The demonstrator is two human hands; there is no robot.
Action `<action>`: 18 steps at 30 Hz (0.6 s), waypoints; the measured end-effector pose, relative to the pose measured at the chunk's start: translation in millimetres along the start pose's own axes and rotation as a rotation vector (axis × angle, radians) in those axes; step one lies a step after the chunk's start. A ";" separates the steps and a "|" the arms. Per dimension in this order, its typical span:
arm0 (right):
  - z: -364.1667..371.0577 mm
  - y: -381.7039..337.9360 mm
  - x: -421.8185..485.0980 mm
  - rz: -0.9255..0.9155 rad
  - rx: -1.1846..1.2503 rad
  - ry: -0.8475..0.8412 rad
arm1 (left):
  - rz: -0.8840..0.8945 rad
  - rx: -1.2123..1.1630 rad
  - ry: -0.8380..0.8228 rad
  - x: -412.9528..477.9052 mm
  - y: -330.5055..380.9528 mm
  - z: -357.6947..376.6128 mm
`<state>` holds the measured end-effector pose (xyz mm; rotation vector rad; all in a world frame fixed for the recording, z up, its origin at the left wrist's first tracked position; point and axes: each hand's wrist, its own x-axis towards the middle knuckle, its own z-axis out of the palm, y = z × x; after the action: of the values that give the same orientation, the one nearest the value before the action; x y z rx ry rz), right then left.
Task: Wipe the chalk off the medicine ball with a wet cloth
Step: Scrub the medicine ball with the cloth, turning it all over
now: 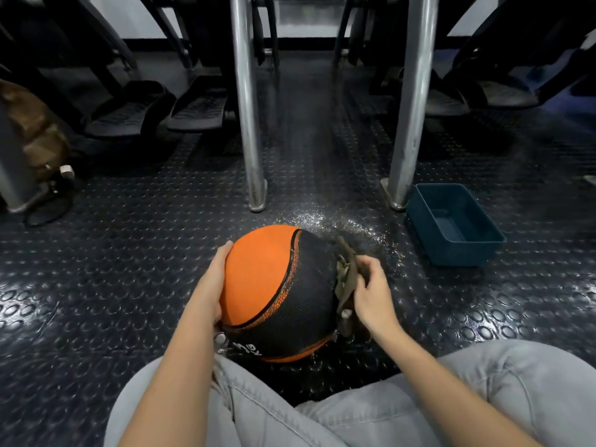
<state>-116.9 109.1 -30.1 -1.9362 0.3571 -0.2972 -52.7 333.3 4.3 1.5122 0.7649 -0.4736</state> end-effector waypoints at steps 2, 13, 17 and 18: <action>-2.5 3.9 5.0 0.231 0.060 -0.031 | -0.010 0.008 -0.033 -0.7 -0.2 0.7; -23.3 -14.3 15.8 0.310 0.315 0.159 | 0.185 -0.011 -0.107 2.6 -18.4 26.5; -52.3 -27.1 37.4 0.110 0.100 0.217 | 0.112 -0.077 -0.248 -0.6 -23.7 49.9; -57.5 -31.0 40.4 0.069 -0.010 0.214 | 0.082 -0.065 -0.281 -3.0 -23.7 54.3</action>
<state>-97.4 56.0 21.9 -1.9017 0.5660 -0.4598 -63.3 278.5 -15.8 1.3752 0.4930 -0.5799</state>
